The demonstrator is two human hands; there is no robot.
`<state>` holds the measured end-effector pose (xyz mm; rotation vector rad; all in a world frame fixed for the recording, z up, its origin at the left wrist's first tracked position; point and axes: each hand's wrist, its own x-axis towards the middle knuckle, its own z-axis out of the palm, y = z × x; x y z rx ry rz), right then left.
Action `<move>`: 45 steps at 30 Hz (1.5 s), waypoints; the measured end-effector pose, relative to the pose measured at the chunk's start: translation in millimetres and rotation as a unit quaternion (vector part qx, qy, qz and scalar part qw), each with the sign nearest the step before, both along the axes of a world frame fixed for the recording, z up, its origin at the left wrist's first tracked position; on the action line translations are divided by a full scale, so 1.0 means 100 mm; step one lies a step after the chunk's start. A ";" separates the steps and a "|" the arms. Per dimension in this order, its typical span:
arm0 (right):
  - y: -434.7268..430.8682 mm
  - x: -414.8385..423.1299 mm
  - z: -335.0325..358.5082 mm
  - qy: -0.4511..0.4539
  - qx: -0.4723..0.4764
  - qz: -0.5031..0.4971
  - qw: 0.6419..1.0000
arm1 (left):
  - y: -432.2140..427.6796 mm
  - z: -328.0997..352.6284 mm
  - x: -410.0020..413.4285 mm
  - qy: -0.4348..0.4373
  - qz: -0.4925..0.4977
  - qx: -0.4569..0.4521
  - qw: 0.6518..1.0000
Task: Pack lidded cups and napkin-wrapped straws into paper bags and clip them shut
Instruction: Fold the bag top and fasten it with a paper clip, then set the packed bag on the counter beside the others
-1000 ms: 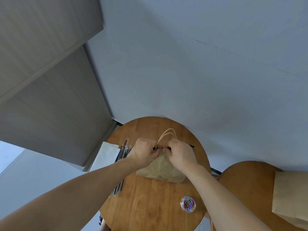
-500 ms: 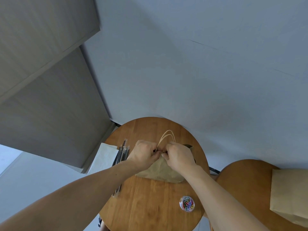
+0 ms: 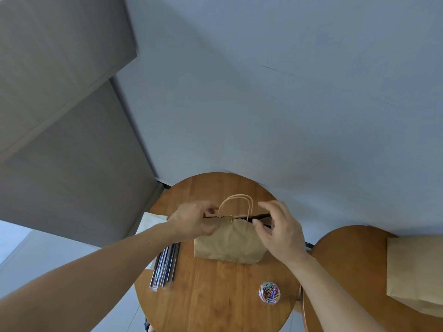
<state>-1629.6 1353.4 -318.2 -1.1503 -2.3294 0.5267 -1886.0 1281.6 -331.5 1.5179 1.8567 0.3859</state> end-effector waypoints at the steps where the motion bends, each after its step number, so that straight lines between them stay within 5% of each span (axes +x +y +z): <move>1: 0.02 0.09 -0.04 -0.020 -0.042 -0.018 0.999 | -0.03 -0.02 -0.05 0.009 -0.002 -0.017 1.000; 5: 0.10 0.42 -0.29 -0.110 -0.234 -0.022 0.966 | -0.15 -0.19 -0.20 0.005 0.008 -0.081 0.997; 9: 0.13 0.44 -0.51 -0.093 -0.319 -0.023 0.943 | -0.20 -0.32 -0.11 -0.029 0.067 -0.101 0.992; 19: 0.12 0.43 -0.52 -0.067 -0.167 -0.071 0.981 | -0.30 -0.04 0.08 0.061 0.092 -0.067 0.992; 30: -0.02 -0.28 0.53 0.244 -0.200 -0.162 0.935 | -0.51 0.97 -0.16 -0.189 0.267 0.147 0.933; 45: -0.54 -1.64 2.70 0.381 0.006 -0.174 0.908 | -1.18 2.97 -1.08 -0.159 0.249 0.402 0.867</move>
